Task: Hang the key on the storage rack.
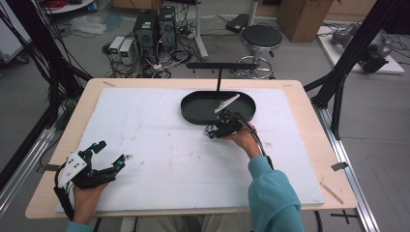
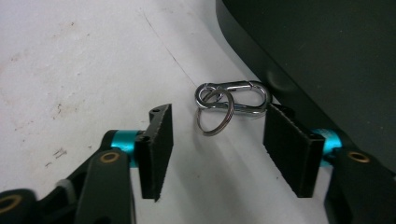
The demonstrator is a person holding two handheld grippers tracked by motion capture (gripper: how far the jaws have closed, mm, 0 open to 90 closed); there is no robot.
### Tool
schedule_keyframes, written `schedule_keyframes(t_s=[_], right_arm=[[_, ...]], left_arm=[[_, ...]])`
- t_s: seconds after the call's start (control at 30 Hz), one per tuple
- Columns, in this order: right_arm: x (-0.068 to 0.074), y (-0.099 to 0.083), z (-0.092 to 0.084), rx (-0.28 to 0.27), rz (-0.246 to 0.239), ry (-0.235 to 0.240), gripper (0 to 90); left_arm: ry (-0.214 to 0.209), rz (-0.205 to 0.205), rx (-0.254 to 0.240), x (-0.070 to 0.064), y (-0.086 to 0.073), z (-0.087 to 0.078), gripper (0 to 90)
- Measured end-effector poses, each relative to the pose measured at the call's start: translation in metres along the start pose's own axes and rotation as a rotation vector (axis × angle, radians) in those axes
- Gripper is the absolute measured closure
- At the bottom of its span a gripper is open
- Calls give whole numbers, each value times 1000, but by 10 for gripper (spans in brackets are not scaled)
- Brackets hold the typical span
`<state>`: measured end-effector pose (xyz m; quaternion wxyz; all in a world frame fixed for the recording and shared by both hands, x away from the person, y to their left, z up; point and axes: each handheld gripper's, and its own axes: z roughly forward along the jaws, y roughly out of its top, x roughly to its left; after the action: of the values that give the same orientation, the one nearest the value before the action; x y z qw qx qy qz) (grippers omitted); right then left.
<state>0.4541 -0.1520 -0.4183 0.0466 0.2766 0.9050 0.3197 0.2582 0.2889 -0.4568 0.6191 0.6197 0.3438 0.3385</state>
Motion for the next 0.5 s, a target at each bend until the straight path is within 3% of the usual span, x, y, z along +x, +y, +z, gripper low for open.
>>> schedule_keyframes(t_s=[0.37,0.5], right_arm=[[-3,-1,5,17,29,7,633],[-2,-1,9,27,10,6,681]], left_arm=[[-1,-1,-1,0,0,0,129],[-3,0,0,0,0,0,129]])
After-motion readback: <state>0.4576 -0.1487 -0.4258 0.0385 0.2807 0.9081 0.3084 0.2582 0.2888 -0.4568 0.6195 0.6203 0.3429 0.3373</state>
